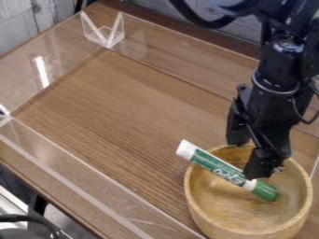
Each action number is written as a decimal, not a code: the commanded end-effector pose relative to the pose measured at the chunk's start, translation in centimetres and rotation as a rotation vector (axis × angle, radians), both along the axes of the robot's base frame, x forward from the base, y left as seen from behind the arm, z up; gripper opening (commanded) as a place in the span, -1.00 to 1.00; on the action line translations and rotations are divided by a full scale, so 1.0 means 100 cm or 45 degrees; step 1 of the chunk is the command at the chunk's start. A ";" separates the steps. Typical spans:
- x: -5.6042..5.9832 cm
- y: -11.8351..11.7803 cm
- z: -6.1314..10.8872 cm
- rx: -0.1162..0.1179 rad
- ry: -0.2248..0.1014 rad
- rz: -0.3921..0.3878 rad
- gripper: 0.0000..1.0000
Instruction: Put the blue object in the brown bowl
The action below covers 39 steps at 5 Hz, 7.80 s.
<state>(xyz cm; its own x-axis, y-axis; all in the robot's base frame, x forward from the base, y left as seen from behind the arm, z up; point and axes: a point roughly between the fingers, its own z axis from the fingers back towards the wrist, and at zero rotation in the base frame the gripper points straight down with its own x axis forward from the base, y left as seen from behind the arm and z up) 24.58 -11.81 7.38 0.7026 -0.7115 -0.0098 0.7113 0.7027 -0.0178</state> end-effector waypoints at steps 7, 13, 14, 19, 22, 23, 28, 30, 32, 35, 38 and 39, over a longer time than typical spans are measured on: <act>0.025 0.044 0.035 0.007 -0.153 0.080 1.00; 0.038 0.058 0.034 -0.011 -0.177 0.147 1.00; 0.038 0.058 0.034 -0.017 -0.175 0.161 1.00; 0.040 0.060 0.031 -0.036 -0.161 0.208 1.00; 0.027 0.044 0.021 -0.070 -0.172 -0.061 1.00; 0.022 0.037 0.013 -0.080 -0.185 -0.164 1.00; 0.004 0.004 -0.017 -0.136 -0.235 -0.433 1.00; 0.000 -0.001 -0.028 -0.147 -0.244 -0.445 1.00; -0.004 -0.003 -0.038 -0.148 -0.245 -0.451 1.00; -0.007 -0.004 -0.051 -0.146 -0.242 -0.461 1.00; -0.011 -0.006 -0.067 -0.147 -0.236 -0.462 1.00; -0.013 -0.006 -0.072 -0.145 -0.230 -0.460 1.00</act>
